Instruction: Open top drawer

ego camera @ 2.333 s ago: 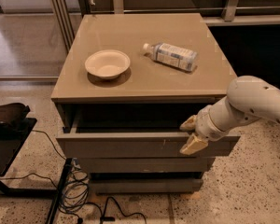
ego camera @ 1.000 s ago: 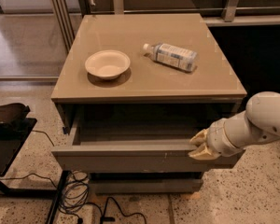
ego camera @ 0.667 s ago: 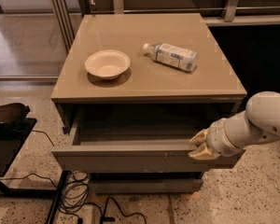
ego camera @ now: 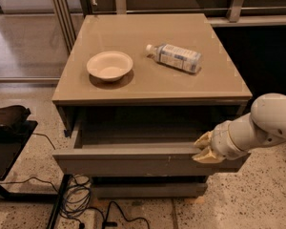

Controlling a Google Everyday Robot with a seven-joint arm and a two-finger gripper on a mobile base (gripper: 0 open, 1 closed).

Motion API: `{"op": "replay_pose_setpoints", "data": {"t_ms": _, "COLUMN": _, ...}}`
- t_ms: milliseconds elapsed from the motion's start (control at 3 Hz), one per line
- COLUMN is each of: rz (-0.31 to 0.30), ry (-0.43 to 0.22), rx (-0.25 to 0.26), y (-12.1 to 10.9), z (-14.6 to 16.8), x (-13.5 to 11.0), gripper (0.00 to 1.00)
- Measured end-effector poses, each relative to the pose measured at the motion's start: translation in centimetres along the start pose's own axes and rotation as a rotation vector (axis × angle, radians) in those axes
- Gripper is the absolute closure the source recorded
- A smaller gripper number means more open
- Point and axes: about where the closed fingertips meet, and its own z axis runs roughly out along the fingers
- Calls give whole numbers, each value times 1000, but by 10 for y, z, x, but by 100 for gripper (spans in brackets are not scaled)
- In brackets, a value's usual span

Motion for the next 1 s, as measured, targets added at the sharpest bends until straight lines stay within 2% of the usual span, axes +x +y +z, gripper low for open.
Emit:
{"op": "replay_pose_setpoints", "data": {"t_ms": 333, "rz": 0, "ry": 0, "rx": 0, "y": 0, "z": 0, "x": 0, "gripper": 38}}
{"op": "replay_pose_setpoints", "data": {"t_ms": 1000, "rz": 34, "ry": -58, "rx": 15, "y": 44, "z": -14, "x": 20, "gripper": 84}}
